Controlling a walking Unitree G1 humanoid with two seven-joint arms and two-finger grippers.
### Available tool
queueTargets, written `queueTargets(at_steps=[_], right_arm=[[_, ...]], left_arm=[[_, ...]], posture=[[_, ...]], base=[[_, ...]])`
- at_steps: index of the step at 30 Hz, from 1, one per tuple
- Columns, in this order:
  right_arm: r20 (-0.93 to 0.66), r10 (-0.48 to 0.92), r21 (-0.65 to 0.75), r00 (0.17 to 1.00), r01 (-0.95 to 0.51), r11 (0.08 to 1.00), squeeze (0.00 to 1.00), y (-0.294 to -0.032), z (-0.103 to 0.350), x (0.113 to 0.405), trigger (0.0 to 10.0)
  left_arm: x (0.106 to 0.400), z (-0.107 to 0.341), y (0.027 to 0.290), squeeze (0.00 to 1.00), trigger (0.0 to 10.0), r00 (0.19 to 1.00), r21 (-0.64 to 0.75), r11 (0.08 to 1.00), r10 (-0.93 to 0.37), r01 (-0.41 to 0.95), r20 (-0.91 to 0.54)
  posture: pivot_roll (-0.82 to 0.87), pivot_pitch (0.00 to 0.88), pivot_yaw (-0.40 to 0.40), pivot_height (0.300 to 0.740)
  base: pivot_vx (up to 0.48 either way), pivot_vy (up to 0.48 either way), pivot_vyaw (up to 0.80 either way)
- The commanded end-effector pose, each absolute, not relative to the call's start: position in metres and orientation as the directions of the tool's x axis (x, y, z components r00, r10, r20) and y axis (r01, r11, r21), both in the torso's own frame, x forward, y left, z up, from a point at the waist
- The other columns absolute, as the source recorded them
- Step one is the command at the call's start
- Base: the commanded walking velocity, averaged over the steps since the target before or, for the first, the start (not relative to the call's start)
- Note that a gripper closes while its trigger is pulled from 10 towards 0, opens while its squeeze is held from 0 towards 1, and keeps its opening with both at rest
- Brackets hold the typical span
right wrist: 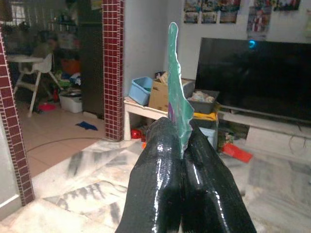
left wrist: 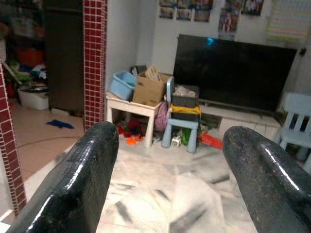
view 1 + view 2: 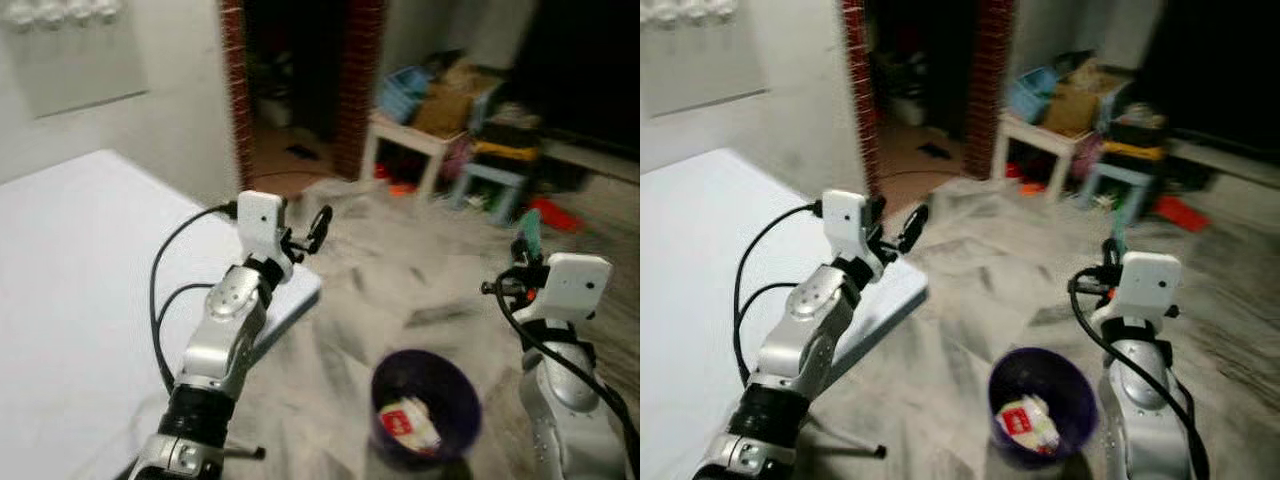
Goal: Picking trash to rubbish bin
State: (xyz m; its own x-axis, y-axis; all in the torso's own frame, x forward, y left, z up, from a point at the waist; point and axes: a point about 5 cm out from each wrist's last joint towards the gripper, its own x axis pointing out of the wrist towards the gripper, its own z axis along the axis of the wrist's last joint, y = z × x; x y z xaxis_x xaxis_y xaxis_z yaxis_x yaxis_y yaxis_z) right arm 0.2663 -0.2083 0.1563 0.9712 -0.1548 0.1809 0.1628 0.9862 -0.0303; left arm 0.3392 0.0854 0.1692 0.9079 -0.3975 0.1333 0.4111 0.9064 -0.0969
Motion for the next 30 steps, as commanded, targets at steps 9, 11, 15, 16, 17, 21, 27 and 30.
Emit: queueTargets(at_steps=[9,11,15,16,17,21,27,30], right_arm=[[0.188,-0.153,-0.017,0.970,0.159,0.987,0.00,-0.206,0.159,0.261,10.0],[0.189,-0.156,-0.012,0.970,0.161,0.987,0.00,-0.206,0.159,0.260,10.0],[0.186,-0.161,-0.010,0.969,0.166,0.986,0.00,-0.205,0.157,0.258,10.0],[0.186,-0.160,-0.008,0.969,0.165,0.986,0.00,-0.204,0.157,0.258,10.0],[0.186,-0.160,-0.008,0.969,0.164,0.986,0.00,-0.204,0.157,0.258,10.0],[0.183,-0.166,-0.003,0.969,0.169,0.986,0.00,-0.204,0.156,0.256,10.0],[0.184,-0.164,-0.002,0.969,0.167,0.986,0.00,-0.202,0.155,0.254,10.0],[0.182,-0.163,-0.003,0.970,0.166,0.986,0.00,-0.202,0.155,0.254,10.0]], left_arm=[[0.338,0.166,0.078,0.00,10.0,0.899,-0.095,0.894,-0.430,0.437,0.087],[0.338,0.164,0.078,0.00,10.0,0.901,-0.130,0.892,-0.427,0.434,0.080],[0.339,0.161,0.076,0.00,10.0,0.904,-0.139,0.894,-0.427,0.427,0.033],[0.339,0.160,0.076,0.00,10.0,0.903,-0.147,0.892,-0.429,0.429,0.027],[0.338,0.160,0.076,0.00,10.0,0.902,-0.149,0.891,-0.430,0.429,0.025],[0.336,0.158,0.074,0.00,10.0,0.893,-0.138,0.883,-0.450,0.448,0.015],[0.337,0.157,0.076,0.00,10.0,0.895,-0.155,0.884,-0.446,0.441,-0.001],[0.336,0.158,0.075,0.00,10.0,0.892,-0.169,0.879,-0.452,0.447,0.006]], posture=[[-0.21,0.024,0.013,0.740],[-0.21,0.022,0.018,0.740],[-0.21,0.019,0.021,0.740],[-0.21,0.019,0.024,0.740],[-0.21,0.019,0.024,0.740],[-0.21,0.015,0.026,0.740],[-0.21,0.013,0.026,0.740],[-0.22,0.013,0.026,0.740]], base=[[0.000,-0.320,0.00],[0.000,0.000,0.00],[0.000,0.000,0.00],[0.000,0.000,0.00],[0.000,0.000,0.00],[0.000,0.000,0.00],[0.000,0.000,0.00],[0.000,0.000,0.00]])
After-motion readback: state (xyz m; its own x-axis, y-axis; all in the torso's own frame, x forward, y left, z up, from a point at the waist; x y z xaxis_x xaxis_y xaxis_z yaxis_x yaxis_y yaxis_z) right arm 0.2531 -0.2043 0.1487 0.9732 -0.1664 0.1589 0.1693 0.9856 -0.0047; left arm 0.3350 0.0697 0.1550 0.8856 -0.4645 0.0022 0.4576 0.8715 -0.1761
